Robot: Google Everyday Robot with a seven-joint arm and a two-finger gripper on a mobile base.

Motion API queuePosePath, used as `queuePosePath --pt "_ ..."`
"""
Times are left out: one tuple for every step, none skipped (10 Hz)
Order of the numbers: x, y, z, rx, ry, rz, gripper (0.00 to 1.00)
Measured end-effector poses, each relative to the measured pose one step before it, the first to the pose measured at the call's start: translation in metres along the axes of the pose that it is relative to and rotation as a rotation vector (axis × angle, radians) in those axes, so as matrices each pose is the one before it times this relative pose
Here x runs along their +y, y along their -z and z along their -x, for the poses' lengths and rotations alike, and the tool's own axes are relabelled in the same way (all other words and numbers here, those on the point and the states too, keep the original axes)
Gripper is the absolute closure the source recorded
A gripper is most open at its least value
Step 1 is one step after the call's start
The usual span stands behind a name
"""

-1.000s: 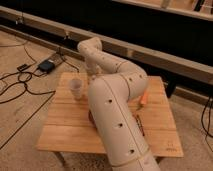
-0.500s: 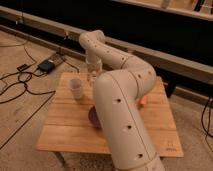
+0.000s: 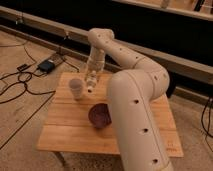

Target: Stand the bottle upright

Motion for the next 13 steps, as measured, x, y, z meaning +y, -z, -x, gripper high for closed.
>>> queuePosePath --pt "-0.00734 -0.00052 0.00255 -0.01021 -0.05267 0.03749 1.0" --pt "-0.00612 0.00168 0.00328 -0.01468 -0.03402 0.02236 1.0" --pt "-0.0059 0.00214 0.00367 -0.01372 -0.0324 0.02213 1.0" --pt "-0.00755 0.0032 0.00422 -0.01104 -0.04821 0.03863 1.0" --pt "-0.00284 0.00138 0.00126 -0.00114 -0.02187 0.02208 1.0" --pt "-0.00274 0.00291 0.00131 -0.00158 -0.02644 0.03543 1.0" --pt "-0.00289 0.00207 0.00094 0.00077 -0.01802 0.03062 1.0" --pt "-0.00349 0.00137 0.00118 -0.00039 -0.00826 0.00844 1.0" --pt "0.00056 -0.00033 -0.00036 0.00087 0.0007 0.00026 1.0" --pt "0.00201 -0.00135 -0.00085 0.00157 0.00297 -0.00067 1.0" --pt "0.00053 -0.00007 -0.0002 0.00019 0.00062 0.00019 1.0" --pt "-0.00057 0.00019 0.00021 -0.00026 -0.00077 -0.00002 1.0" --pt "-0.00123 0.00074 0.00048 -0.00082 -0.0017 0.00029 1.0"
